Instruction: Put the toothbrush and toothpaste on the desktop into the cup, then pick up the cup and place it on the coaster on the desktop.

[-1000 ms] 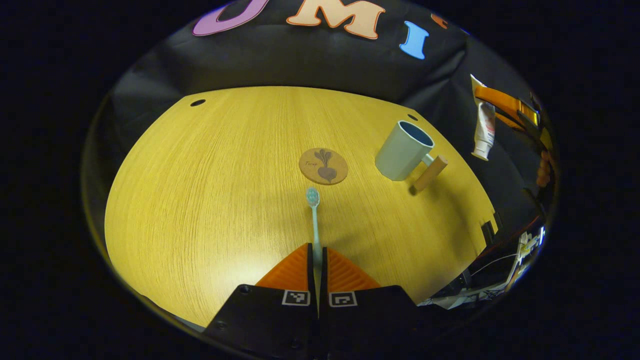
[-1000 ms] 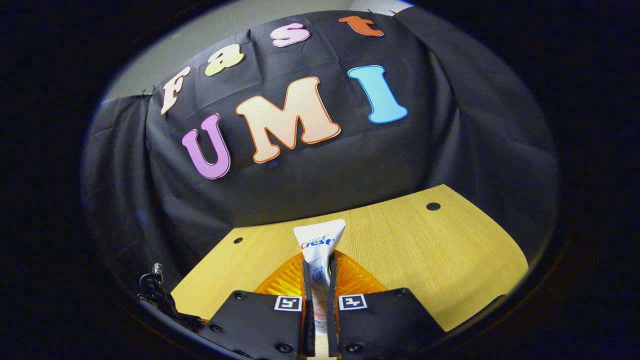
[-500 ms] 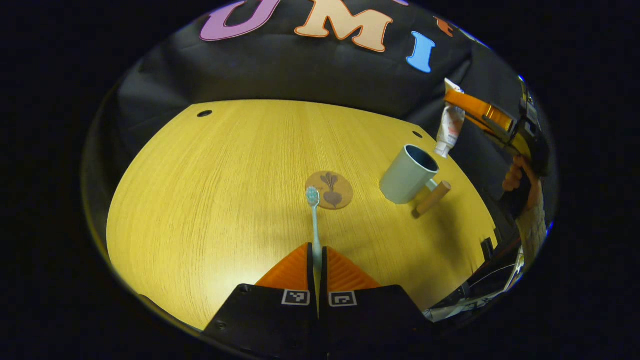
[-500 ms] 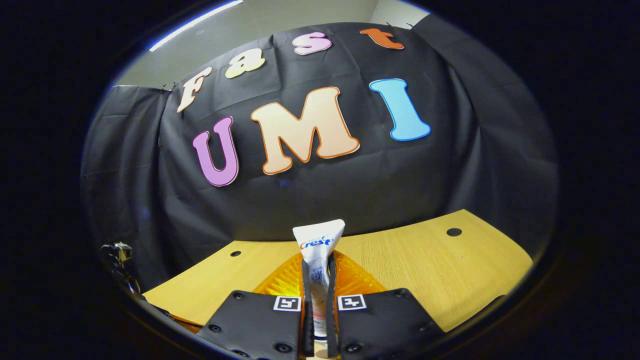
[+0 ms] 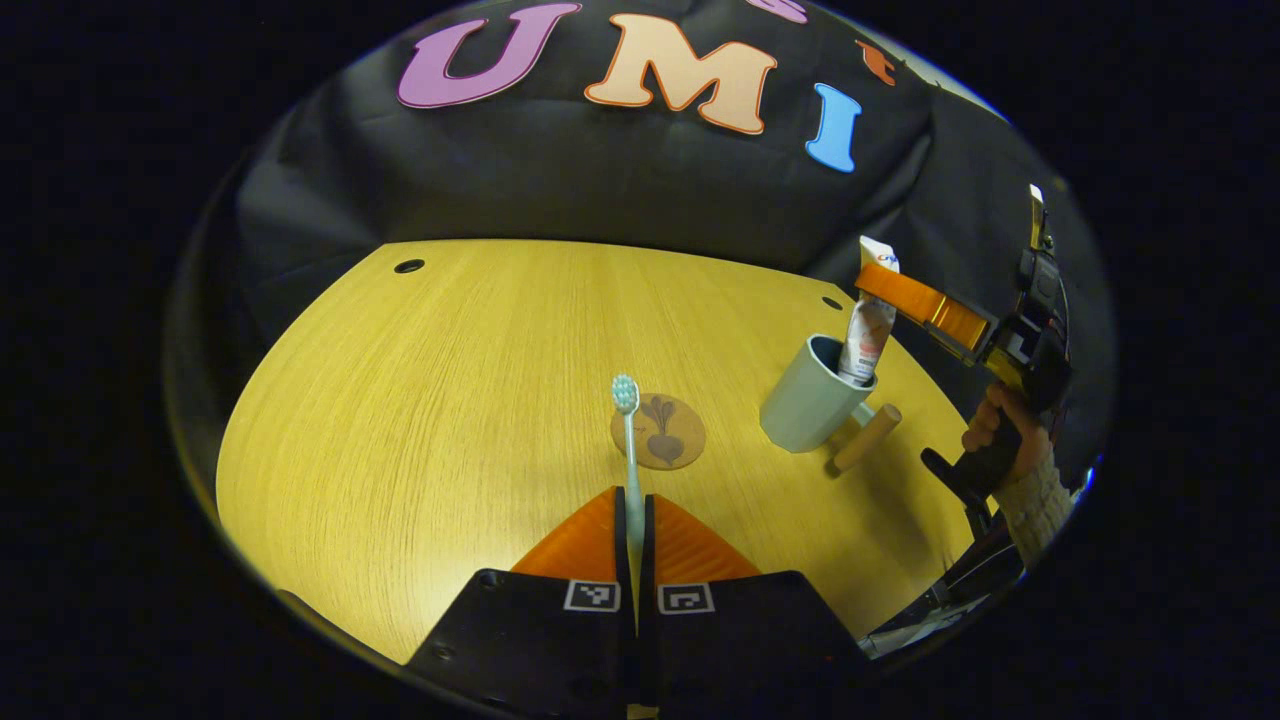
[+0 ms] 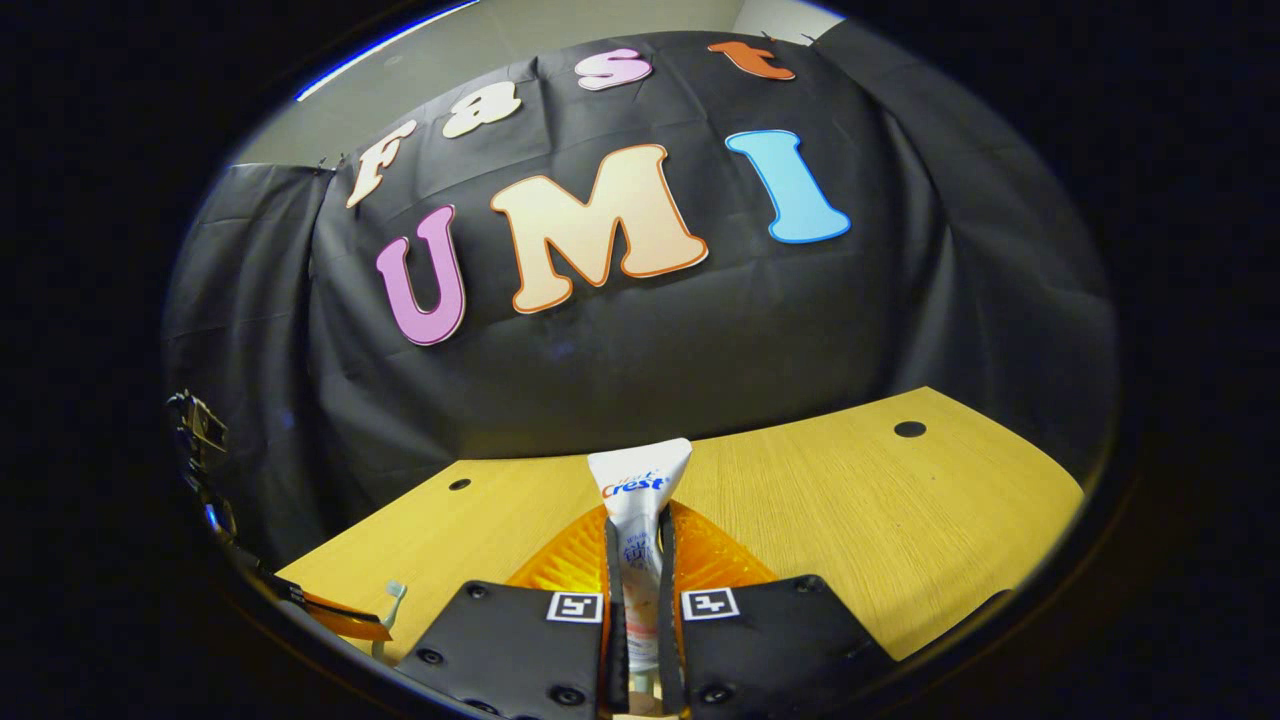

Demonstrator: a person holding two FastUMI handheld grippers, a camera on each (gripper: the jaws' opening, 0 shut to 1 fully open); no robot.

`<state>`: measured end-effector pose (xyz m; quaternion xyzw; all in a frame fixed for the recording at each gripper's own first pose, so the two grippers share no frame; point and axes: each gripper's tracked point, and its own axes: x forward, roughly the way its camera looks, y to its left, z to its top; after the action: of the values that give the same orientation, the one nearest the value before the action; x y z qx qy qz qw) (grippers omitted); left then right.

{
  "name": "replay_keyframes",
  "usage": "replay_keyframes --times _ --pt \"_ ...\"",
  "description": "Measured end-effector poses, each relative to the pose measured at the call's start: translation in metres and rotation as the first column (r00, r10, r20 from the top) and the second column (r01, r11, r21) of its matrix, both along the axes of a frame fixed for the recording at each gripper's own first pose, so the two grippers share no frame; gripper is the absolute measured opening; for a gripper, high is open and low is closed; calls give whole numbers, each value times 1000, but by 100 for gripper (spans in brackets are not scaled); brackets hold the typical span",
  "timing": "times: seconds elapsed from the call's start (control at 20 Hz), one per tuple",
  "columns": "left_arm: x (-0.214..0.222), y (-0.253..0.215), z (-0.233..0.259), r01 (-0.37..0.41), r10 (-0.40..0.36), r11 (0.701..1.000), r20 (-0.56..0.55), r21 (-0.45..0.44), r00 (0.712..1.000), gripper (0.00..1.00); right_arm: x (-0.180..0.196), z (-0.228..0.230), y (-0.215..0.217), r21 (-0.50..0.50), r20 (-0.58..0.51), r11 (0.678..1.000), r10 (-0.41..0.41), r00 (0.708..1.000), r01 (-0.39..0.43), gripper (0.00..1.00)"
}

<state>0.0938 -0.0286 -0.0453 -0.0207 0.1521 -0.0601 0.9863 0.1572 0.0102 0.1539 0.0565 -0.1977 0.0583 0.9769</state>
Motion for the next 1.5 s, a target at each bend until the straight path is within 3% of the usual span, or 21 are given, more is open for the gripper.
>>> replay_keyframes --times 0.25,0.35,0.5,0.55,0.6,0.85,0.9,0.95,1.15,1.4,1.5 --pt "10 -9 17 37 -37 999 44 9 998 0 0 -18 2 -12 -31 1000 -2 1000 1 21" --pt "13 -13 25 49 -49 999 66 3 997 0 -4 -24 4 1 -41 1000 15 999 -15 28" --pt "14 -20 40 62 -62 998 103 2 993 0 -12 -18 3 34 -23 999 30 999 -29 76" --pt "18 -22 44 69 -69 998 115 2 991 0 -16 -16 1 45 -14 999 28 1000 -27 76" --pt "22 -25 53 75 -75 997 137 1 988 0 -18 -14 -4 62 -6 998 20 1000 -19 100" --pt "33 -50 84 127 -122 992 203 -11 972 0 -39 -13 -42 108 -9 993 -52 999 52 98" --pt "39 -57 93 138 -131 990 224 -14 966 0 -43 -15 -50 114 -16 991 -66 998 68 94" --pt "44 -62 101 144 -135 989 245 -19 960 0 -48 -17 -59 117 -27 990 -82 996 84 98" --pt "62 -94 125 198 -178 979 300 -38 937 0 -77 -21 -97 122 -41 978 -164 986 168 98" --pt "86 -124 151 236 -187 968 390 -82 902 0 -119 -24 -142 192 -38 947 -256 966 259 98" --pt "94 -133 162 244 -176 965 452 -98 874 0 -136 -30 -160 219 -42 929 -296 954 298 98"
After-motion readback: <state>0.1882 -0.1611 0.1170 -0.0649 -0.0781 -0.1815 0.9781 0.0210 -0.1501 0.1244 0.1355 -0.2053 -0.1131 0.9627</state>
